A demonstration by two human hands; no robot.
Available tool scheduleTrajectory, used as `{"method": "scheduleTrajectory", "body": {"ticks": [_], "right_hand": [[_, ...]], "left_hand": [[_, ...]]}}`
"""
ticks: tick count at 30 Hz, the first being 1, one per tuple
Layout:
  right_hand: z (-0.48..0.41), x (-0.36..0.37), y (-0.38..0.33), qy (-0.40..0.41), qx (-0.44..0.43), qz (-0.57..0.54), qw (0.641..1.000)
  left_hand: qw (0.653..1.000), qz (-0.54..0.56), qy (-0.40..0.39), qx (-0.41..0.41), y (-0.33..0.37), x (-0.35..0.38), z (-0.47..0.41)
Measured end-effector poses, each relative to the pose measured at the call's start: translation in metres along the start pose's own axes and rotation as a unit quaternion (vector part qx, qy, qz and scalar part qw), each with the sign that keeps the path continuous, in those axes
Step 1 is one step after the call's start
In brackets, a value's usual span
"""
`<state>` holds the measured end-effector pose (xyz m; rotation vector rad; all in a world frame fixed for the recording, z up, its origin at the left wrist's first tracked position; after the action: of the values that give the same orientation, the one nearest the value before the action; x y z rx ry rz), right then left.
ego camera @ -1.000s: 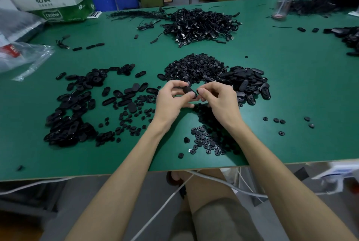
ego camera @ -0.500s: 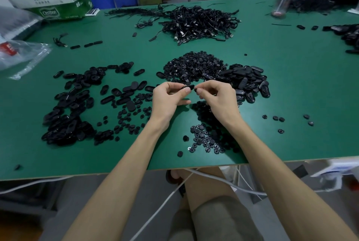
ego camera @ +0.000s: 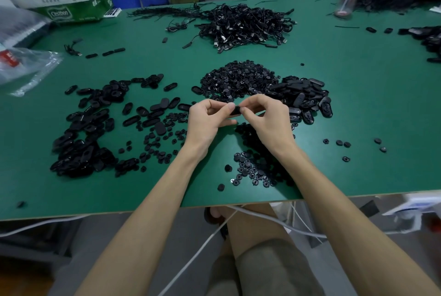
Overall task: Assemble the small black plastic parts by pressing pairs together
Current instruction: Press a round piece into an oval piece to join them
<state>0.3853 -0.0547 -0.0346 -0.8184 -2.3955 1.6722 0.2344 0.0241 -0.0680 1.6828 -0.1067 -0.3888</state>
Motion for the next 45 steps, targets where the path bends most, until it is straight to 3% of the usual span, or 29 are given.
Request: {"method": "scheduleTrajectory", "body": {"ticks": [24, 35, 45], "right_hand": [[-0.001, -0.003, -0.004, 0.027, -0.041, 0.047, 0.998], [0.000, -0.004, 0.005, 0.019, 0.001, -0.045, 0.999], [0.001, -0.002, 0.003, 0.003, 0.010, -0.050, 0.999]], "left_hand": [[0.999, 0.014, -0.041, 0.020, 0.008, 0.005, 0.004], [0.996, -0.031, -0.061, 0.051, 0.010, 0.011, 0.005], [0.997, -0.034, -0.046, 0.042, 0.006, 0.007, 0.003]]}}
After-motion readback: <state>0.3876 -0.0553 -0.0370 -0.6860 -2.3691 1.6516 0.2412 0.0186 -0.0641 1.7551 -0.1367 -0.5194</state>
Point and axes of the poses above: each hand's wrist, its own z-axis away from the middle knuckle, its own x-axis out of the palm, y = z × x, the point moved 9 cm from there along -z, towards the middle knuckle, and after that the axes turned 15 degrees about -z, right-handed, at the moved point
